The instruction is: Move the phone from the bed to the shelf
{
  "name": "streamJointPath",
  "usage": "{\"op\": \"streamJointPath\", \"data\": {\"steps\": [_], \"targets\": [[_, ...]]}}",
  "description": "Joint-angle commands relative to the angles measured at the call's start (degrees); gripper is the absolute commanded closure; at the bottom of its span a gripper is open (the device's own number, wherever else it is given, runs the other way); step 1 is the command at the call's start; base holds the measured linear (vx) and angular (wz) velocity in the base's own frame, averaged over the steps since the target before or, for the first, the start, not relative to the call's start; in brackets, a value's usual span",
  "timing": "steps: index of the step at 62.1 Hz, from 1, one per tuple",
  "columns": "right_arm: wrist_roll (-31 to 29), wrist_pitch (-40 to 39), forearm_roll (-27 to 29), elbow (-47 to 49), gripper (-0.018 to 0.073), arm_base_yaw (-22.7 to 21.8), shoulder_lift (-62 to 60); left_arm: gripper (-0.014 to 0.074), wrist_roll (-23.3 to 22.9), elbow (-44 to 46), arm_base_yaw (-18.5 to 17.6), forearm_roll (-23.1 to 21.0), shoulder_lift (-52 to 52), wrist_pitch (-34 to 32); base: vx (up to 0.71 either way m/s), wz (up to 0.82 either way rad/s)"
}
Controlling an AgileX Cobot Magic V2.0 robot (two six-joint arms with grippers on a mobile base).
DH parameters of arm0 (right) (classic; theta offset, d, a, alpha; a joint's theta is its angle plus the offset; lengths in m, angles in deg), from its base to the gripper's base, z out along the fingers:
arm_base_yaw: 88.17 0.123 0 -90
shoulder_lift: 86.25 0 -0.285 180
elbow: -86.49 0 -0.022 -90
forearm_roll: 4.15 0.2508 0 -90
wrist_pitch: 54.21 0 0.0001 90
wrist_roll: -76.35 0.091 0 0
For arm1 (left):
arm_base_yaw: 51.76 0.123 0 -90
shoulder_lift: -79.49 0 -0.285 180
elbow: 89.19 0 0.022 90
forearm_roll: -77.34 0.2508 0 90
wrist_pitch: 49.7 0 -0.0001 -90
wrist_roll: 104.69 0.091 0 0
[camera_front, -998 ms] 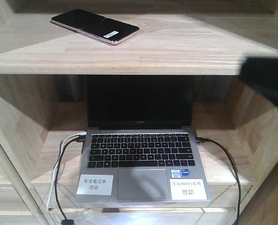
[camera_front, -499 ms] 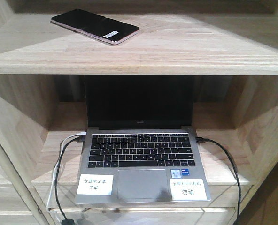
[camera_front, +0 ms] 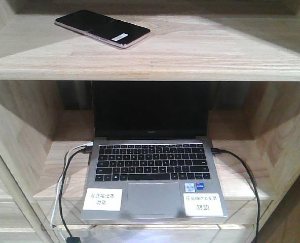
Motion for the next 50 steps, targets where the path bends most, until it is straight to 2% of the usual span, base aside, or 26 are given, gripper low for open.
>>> {"op": "streamJointPath", "data": {"steps": [1, 38, 43, 50], "targets": [[-0.3, -3.5, 1.7, 1.4, 0.0564, -0.4, 0.6, 0.0596, -0.2, -0.1, -0.2, -0.5, -0.3, -4.2, 0.00, 0.00], [0.5, -4.0, 1.5, 1.4, 0.0564, -0.4, 0.6, 0.0596, -0.2, -0.1, -0.2, -0.5, -0.3, -4.2, 0.00, 0.00], [2.9, -4.5, -0.3, 1.4, 0.0564, -0.4, 0.6, 0.0596, -0.2, -0.1, -0.2, -0.5, -0.3, -4.2, 0.00, 0.00], [9.1, -5.1, -6.7, 1.4, 0.0564, -0.4, 0.6, 0.0596, -0.2, -0.1, -0.2, -0.5, -0.3, -4.2, 0.00, 0.00]]}}
